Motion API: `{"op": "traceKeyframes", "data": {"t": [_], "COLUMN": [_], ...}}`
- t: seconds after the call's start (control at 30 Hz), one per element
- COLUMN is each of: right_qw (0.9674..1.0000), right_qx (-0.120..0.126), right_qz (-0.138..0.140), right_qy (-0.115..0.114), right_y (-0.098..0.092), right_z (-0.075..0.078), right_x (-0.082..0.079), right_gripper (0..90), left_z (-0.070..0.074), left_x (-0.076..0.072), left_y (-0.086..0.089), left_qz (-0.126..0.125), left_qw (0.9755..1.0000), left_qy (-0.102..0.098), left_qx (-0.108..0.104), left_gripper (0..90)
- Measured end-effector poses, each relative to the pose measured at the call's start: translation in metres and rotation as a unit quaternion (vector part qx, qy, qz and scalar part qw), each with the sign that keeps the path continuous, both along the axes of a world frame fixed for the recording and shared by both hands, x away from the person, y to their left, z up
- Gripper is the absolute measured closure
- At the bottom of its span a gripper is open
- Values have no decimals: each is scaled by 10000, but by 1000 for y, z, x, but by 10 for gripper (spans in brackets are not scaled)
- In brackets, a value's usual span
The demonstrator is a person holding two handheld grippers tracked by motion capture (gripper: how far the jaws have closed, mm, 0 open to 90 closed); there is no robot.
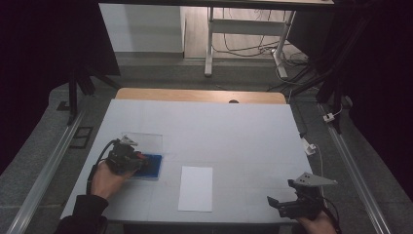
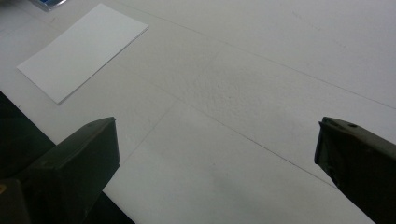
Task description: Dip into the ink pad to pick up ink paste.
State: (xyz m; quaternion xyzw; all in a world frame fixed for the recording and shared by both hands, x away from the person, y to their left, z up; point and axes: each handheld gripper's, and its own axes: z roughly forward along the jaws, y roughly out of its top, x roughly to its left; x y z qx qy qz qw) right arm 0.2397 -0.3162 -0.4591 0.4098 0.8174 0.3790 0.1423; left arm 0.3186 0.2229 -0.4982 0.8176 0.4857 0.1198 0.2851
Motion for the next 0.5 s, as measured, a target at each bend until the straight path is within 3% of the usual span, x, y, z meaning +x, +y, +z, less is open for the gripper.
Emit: {"op": "traceKeyframes", "data": {"t": [0.23, 0.5], "right_qw": [10000, 10000], "right_qx": [-8, -16], "right_qz": [1, 5], "right_qy": [1, 4], "right_y": [0, 0], "right_z": [0, 0], "right_x": [0, 0], "right_gripper": [0, 0], "left_z": [-1, 1], "left_x": [1, 0], "left_y": [-1, -12], "left_qz": [10, -131], "left_qw": [10000, 9988], "left_qy": [26, -103], "left_qx": [6, 470], "left_gripper": [582, 585]}}
